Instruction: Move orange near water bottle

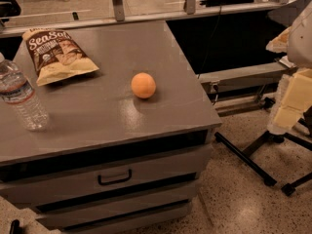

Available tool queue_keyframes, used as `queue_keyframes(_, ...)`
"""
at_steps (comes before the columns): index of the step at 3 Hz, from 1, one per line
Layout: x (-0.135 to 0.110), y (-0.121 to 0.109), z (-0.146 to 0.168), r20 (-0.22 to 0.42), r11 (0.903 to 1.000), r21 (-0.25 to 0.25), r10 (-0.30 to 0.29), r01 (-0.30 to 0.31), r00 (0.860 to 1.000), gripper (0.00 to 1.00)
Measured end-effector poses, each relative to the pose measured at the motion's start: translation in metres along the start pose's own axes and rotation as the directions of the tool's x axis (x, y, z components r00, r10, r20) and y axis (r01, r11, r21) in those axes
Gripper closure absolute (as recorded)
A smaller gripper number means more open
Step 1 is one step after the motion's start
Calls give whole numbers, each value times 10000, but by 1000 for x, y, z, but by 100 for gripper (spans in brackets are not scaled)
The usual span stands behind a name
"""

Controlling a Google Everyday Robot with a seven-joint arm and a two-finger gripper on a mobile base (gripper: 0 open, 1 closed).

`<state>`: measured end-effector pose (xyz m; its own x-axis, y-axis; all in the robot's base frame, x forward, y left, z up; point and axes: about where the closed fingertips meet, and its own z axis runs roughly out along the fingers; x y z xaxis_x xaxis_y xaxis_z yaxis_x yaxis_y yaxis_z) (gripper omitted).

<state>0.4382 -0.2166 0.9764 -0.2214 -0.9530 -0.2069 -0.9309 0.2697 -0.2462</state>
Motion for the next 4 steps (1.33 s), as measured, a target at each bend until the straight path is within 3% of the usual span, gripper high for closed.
queue_keyframes(1, 0, 0, 0, 1, 10000, 2, 0, 0, 10000, 0)
queue_keyframes(2, -17, -2, 4, 367, 9991, 55, -419, 418, 9984, 0)
queue_keyframes(3, -60, -14, 19, 1166, 9913, 5, -1308, 1317, 9845, 0)
queue_keyframes(4, -113, -22, 37, 2320, 9755, -231, -2076, 2188, 9503, 0)
